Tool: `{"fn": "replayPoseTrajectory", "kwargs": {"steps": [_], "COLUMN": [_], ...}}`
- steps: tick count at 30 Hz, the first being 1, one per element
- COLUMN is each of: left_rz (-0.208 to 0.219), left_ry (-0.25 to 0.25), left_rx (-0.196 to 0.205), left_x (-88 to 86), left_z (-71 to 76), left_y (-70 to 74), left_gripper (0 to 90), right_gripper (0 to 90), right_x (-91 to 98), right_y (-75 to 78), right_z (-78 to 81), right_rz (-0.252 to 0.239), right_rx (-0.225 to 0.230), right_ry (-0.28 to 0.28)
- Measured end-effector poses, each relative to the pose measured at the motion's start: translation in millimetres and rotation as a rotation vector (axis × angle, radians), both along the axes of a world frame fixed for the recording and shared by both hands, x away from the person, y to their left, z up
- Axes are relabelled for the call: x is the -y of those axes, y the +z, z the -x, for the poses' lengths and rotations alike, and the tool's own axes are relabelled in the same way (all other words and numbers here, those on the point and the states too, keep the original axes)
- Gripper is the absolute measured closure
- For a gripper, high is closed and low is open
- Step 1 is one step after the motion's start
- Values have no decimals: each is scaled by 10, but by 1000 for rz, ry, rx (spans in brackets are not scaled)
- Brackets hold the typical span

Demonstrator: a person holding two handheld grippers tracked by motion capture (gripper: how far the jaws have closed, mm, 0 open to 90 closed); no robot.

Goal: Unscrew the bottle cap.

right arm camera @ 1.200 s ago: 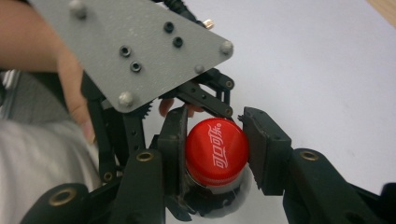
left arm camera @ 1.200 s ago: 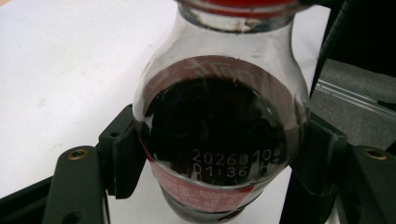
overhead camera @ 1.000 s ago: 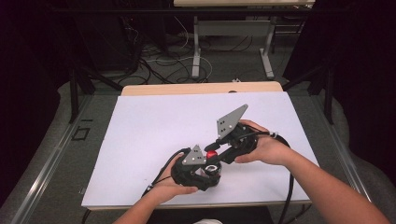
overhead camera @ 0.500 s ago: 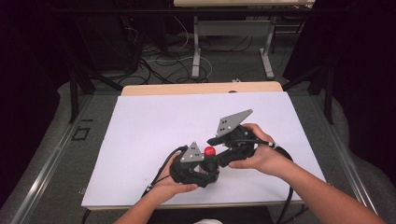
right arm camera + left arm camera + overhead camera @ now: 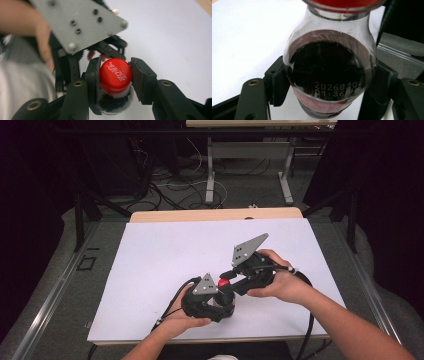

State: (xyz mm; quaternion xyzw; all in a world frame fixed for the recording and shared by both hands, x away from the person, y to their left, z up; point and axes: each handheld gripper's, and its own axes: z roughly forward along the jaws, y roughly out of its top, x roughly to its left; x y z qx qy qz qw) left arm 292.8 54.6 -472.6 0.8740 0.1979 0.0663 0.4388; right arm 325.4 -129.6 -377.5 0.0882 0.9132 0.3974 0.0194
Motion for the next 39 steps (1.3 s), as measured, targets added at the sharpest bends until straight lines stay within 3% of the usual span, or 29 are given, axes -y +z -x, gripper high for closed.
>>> {"fn": "replayPoseTrajectory", "kwargs": {"steps": [4,7,11,12,14,16,19,25,29,32,34,35,36,39], "left_rz": [18,4,11,2,15,0,9,-5,-17,3,-9,0,-6,-18], "left_ry": [-5,-5,34,33,58,67,100,114,82,80,56,62,52,41], "left_rx": [2,0,9,-5,8,13,22,18,15,10,7,13,6,10], "left_x": [18,7,-4,-19,-19,-27,-14,-29,-42,-36,-49,-40,-47,-54], "left_z": [13,-3,-14,-16,-20,-30,-25,-24,-31,-21,-19,-4,-5,-3], "left_y": [-13,-11,-12,2,-6,8,-4,-3,-1,-20,-11,-23,-18,-19], "left_gripper": [299,299,298,298,298,298,298,298,299,299,299,299,299,299], "right_gripper": [611,606,494,484,465,465,476,603,609,610,611,610,610,607], "right_x": [33,39,22,22,-2,-22,-58,-84,-81,-57,-50,-48,-43,-40], "right_y": [7,-6,-10,2,17,15,-10,-43,-33,-9,-6,-4,-6,-18], "right_z": [-128,-173,-90,-54,39,98,162,166,102,-14,-105,-140,-190,-263], "right_rz": [-1,-3,-51,-59,-49,-40,-44,-61,-32,-4,1,2,6,5], "right_rx": [-8,-32,-47,-24,33,58,24,-17,-7,-30,-26,-35,-15,-10], "right_ry": [168,186,53,8,-71,-153,-258,-345,-235,-99,3,70,136,236]}}
